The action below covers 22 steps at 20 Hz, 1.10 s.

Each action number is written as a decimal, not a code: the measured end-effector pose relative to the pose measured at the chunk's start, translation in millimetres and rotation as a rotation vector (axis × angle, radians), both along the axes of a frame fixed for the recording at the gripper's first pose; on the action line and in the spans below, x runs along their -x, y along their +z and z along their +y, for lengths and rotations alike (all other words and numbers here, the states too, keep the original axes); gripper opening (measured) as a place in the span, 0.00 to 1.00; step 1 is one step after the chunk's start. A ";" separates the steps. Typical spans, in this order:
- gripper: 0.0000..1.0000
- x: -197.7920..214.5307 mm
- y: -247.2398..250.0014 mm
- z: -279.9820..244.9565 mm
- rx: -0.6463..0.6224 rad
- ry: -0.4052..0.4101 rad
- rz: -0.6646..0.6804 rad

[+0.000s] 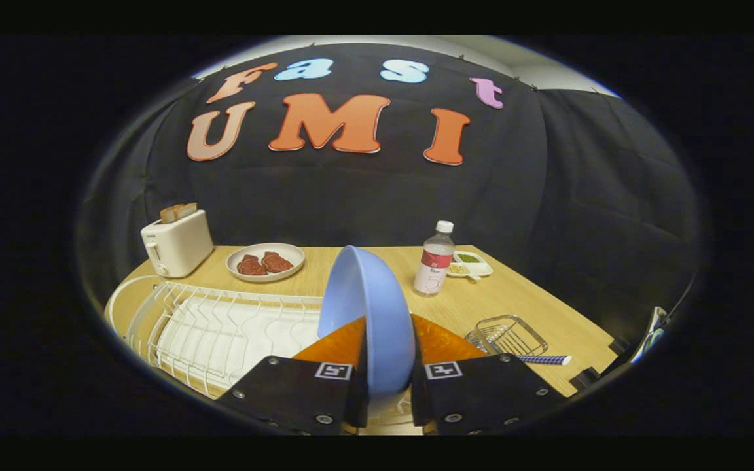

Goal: Take the plate from the dish rack, then take the spoon from the basket and place it into the plate.

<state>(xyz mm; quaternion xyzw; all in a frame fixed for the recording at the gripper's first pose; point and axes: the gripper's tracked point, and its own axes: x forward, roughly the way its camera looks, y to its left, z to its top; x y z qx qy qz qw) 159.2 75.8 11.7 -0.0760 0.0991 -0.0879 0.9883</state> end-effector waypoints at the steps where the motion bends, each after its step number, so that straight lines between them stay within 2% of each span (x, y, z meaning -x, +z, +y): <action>1: 0.25 0.3 1.9 2.2 0.016 -0.002 -0.009; 10: 0.24 7.0 33.5 8.6 0.165 -0.025 -0.115; 17: 0.25 20.4 52.9 9.2 0.039 0.011 -0.147; 22: 0.25 53.8 59.8 -1.8 -0.078 0.062 -0.178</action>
